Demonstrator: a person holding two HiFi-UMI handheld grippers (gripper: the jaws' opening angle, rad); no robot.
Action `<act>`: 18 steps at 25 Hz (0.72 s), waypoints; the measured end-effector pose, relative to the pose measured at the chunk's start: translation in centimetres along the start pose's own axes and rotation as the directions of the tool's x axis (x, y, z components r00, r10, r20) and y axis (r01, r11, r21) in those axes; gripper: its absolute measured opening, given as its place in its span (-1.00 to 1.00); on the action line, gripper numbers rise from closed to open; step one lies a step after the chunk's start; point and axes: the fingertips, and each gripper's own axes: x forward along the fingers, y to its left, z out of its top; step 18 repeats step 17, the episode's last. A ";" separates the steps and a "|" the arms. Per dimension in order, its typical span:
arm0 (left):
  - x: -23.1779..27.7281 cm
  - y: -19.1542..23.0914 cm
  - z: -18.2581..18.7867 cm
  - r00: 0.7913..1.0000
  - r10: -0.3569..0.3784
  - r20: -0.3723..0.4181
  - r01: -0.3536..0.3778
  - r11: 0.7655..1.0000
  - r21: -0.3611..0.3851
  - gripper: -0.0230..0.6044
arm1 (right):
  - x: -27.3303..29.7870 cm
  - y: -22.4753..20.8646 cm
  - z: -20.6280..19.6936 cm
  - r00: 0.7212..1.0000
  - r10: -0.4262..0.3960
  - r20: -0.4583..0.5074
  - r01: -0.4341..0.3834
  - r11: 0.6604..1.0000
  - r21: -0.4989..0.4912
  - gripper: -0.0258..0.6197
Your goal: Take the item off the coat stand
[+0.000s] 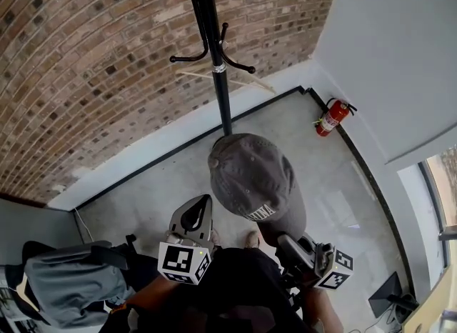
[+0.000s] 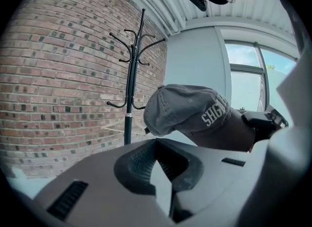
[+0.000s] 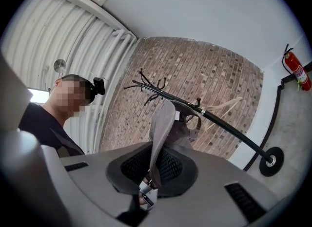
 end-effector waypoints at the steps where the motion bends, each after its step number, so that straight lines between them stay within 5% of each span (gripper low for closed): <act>1: -0.3 0.4 -0.1 1.000 0.000 0.000 0.000 1.000 -0.003 -0.85 | 0.3 0.0 -0.3 1.000 -0.005 -0.001 0.004 1.000 -0.001 -0.83; 18: -1.9 3.6 -0.4 1.000 0.000 0.006 0.000 1.000 -0.026 -0.85 | 2.5 0.6 -2.5 1.000 -0.030 -0.001 0.030 0.999 -0.012 -0.83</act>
